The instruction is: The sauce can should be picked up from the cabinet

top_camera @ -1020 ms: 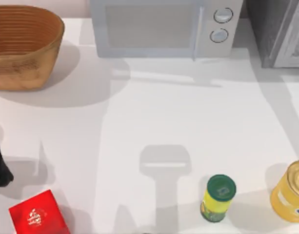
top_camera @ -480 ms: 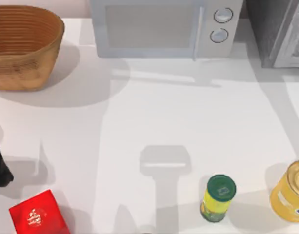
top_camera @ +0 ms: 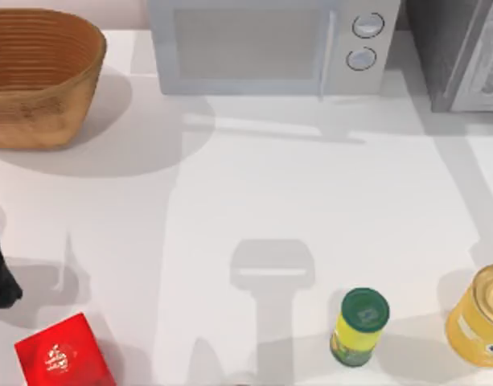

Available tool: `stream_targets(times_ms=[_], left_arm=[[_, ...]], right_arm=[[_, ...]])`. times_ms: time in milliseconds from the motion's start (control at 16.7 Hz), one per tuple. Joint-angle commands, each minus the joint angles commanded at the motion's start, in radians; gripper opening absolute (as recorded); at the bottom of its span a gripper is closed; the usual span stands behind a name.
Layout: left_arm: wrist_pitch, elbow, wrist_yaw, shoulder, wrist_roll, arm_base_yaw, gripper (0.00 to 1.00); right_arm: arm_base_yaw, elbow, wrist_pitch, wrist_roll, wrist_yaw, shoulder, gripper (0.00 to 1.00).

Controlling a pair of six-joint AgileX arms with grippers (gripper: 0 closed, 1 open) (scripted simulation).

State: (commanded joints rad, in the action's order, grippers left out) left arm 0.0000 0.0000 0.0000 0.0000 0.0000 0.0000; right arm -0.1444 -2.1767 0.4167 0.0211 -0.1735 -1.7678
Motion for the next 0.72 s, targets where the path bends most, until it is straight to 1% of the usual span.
stream_targets(times_ms=[180,300,600,720], left_arm=[[0.0,0.0,0.0,0.0,0.0,0.0,1.0],[0.0,0.0,0.0,0.0,0.0,0.0,1.0],[0.0,0.0,0.0,0.0,0.0,0.0,1.0],[0.0,0.0,0.0,0.0,0.0,0.0,1.0]], right_arm=[[0.012,-0.128,0.026,-0.001,0.011,-0.096,1.0],[0.017,-0.178,0.037,-0.001,0.016,-0.138,1.0],[0.019,-0.189,0.039,-0.001,0.017,-0.148,1.0],[0.019,-0.189,0.039,-0.001,0.017,-0.148,0.85]])
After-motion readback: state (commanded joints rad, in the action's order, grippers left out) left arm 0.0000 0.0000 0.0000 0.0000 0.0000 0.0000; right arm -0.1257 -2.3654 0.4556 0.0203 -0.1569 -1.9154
